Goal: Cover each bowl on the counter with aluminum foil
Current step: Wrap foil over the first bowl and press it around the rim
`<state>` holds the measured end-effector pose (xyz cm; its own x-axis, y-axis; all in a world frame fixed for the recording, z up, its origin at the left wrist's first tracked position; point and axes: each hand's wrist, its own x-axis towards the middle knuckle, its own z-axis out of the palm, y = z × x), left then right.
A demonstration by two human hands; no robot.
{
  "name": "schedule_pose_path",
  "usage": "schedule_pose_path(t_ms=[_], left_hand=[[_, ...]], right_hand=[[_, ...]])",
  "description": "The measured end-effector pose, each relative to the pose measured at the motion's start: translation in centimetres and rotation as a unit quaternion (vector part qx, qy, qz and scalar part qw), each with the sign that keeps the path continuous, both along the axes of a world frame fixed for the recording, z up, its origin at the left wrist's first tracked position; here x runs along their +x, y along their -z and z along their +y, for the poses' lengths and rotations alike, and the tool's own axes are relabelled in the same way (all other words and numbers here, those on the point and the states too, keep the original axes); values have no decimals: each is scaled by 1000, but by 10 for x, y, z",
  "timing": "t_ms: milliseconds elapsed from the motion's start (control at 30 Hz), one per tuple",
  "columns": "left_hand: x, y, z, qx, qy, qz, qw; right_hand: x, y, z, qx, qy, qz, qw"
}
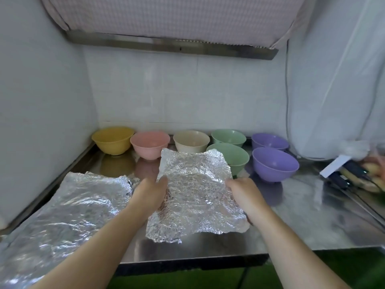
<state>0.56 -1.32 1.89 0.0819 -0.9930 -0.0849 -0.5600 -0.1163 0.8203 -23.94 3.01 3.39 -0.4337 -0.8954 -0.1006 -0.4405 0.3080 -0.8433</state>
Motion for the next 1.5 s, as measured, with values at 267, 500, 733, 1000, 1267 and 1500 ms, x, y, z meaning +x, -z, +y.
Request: schedule_pose_path(t_ms=[267,500,733,1000,1267,1500], left_hand=[[-4,5,-3,-15,11,-31,999],[4,-8,6,-76,-24,-48,996],[-20,-49,23,-263,69,-162,949],[-54,-14,13,-107,223,-367,897],[-51,23,0,-137,224,-400,878],[-47,25,-4,-150,191,-276,930]], right_hand=[[-8,7,6,-2,-4,-73,997],[-13,-4,10,-27,8,44,999],[-2,-42,15,-122,4,227,966],[42,-22,-9,-96,-271,360,887],[42,22,-19,-20,-266,398,878],[36,25,-21,0,-254,385,888]])
